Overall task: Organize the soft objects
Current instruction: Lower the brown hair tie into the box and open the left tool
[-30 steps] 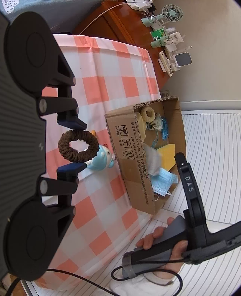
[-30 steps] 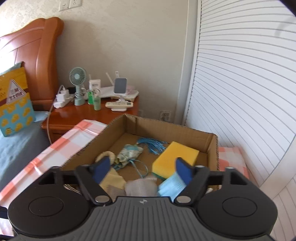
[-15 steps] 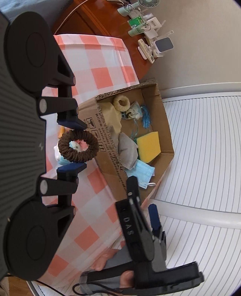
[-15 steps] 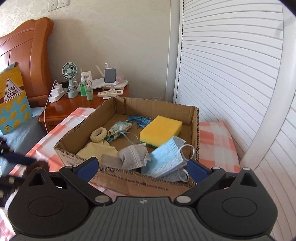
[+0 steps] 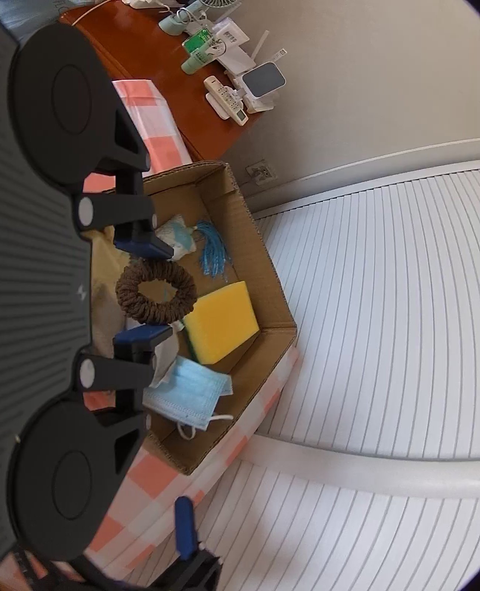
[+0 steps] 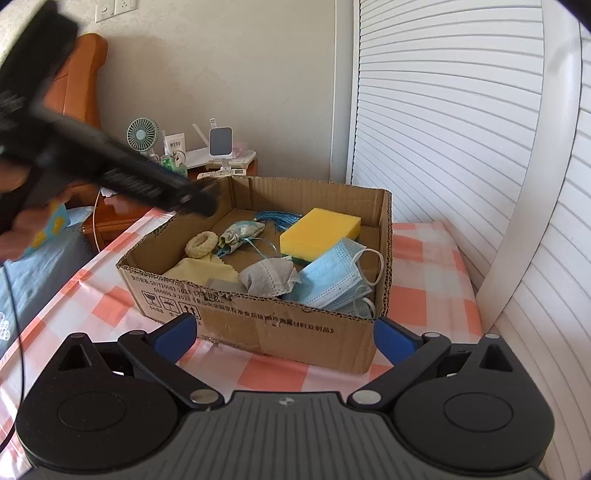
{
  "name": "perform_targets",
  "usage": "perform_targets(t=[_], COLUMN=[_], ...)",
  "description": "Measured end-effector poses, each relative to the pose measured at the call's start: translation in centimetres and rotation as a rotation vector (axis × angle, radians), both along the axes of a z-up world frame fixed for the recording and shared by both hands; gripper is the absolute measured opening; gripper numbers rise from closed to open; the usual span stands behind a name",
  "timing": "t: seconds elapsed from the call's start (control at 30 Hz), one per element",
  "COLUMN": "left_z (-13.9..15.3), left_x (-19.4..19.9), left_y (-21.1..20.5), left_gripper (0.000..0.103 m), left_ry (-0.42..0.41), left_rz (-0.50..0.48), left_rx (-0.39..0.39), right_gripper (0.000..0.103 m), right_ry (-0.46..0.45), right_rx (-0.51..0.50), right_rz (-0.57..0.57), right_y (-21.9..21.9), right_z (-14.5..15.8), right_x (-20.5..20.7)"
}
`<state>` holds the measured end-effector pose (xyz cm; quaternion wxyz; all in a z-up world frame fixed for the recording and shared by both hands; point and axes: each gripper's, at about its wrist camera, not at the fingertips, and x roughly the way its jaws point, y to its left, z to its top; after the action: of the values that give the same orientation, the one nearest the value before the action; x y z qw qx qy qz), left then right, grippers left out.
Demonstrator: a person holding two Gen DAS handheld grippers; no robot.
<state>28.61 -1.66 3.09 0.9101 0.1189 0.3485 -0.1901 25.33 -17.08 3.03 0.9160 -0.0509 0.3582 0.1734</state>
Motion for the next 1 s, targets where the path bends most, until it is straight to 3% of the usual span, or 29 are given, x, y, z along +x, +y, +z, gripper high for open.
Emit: perform_targets(t=[0.17, 0.2, 0.23, 0.3, 0.53, 1.0], left_z=[-0.5, -0.6, -0.8, -1.1, -0.8, -0.2], left_x=[4.8, 5.7, 6.4, 7.4, 6.0, -4.5], left_y=[-1.2, -1.3, -1.4, -1.5, -0.7, 3.1], left_gripper=[0.045, 0.06, 0.083, 0.097, 0.097, 0.1], left_ry=[0.004, 0.009, 0.008, 0.001, -0.032, -0.041], left_rz=[0.029, 0.037, 0.047, 0.062, 0.107, 0.116], left_rx=[0.018, 0.021, 0.023, 0.031, 0.06, 0.093], right_gripper=[0.103, 0.103, 0.103, 0.103, 0.103, 0.103], right_ry=[-0.019, -0.023, -0.024, -0.023, -0.034, -0.001], right_rx=[0.018, 0.019, 0.017, 0.017, -0.007, -0.031], right_rz=[-0.022, -0.027, -0.03, -0.038, -0.062, -0.052], right_y=[-0.3, -0.4, -0.5, -0.5, 0.2, 3.7], right_z=[0.1, 0.1, 0.1, 0.2, 0.1, -0.8], right_x=[-0.5, -0.6, -0.6, -0.7, -1.6, -5.2])
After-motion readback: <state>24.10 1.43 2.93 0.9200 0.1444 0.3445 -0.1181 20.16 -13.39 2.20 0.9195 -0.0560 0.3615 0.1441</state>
